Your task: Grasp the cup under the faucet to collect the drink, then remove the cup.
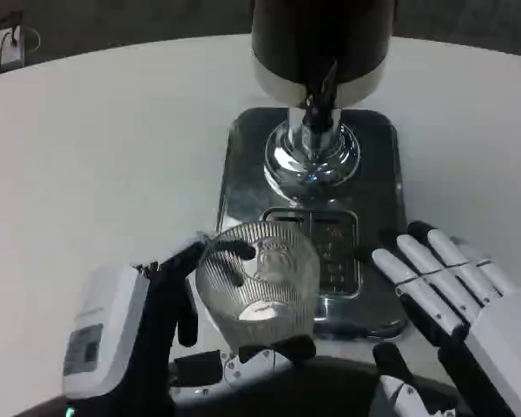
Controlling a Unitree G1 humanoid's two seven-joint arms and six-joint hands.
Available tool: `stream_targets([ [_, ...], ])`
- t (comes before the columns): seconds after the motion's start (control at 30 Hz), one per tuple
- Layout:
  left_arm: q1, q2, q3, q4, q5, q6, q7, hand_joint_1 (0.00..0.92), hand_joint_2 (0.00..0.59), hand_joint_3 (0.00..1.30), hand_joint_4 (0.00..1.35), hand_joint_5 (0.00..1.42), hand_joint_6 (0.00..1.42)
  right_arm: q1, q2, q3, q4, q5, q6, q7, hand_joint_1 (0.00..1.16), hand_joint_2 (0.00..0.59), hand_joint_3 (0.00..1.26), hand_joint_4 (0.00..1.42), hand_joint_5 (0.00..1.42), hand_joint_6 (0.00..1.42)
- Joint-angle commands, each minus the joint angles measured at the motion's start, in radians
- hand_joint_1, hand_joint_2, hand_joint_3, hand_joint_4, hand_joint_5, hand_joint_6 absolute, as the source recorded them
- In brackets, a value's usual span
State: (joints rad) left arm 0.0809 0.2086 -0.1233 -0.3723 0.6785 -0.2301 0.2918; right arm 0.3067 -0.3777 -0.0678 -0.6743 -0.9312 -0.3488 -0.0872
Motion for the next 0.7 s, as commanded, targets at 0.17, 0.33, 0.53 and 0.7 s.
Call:
stream_targets([
  [0.17,0.009,-0.009,0.019,-0.022,-0.009,-0.015,0.003,0.775,0.000,1.03,1.13,1.22,1.42,-0.014,0.015,0.010,-0.007,-0.001,-0.002,0.008,0.11,0.560,0.13,0.06,0.05,0.11],
  [0.33,0.007,-0.027,0.017,-0.019,-0.008,-0.010,0.003,0.775,0.000,1.03,1.13,1.22,1.42,-0.012,0.016,0.010,-0.004,0.000,0.000,0.010,0.12,0.560,0.13,0.07,0.05,0.11],
  [0.53,0.007,-0.038,0.018,-0.013,-0.006,-0.010,0.002,0.771,0.000,1.03,1.13,1.22,1.42,-0.013,0.015,0.004,-0.001,0.002,0.003,0.010,0.12,0.560,0.13,0.07,0.05,0.11],
  [0.7,-0.001,-0.036,0.022,0.001,-0.004,-0.010,0.004,0.769,0.000,1.03,1.13,1.22,1.42,0.000,0.013,-0.003,0.001,0.005,0.002,0.008,0.12,0.560,0.13,0.07,0.05,0.11],
])
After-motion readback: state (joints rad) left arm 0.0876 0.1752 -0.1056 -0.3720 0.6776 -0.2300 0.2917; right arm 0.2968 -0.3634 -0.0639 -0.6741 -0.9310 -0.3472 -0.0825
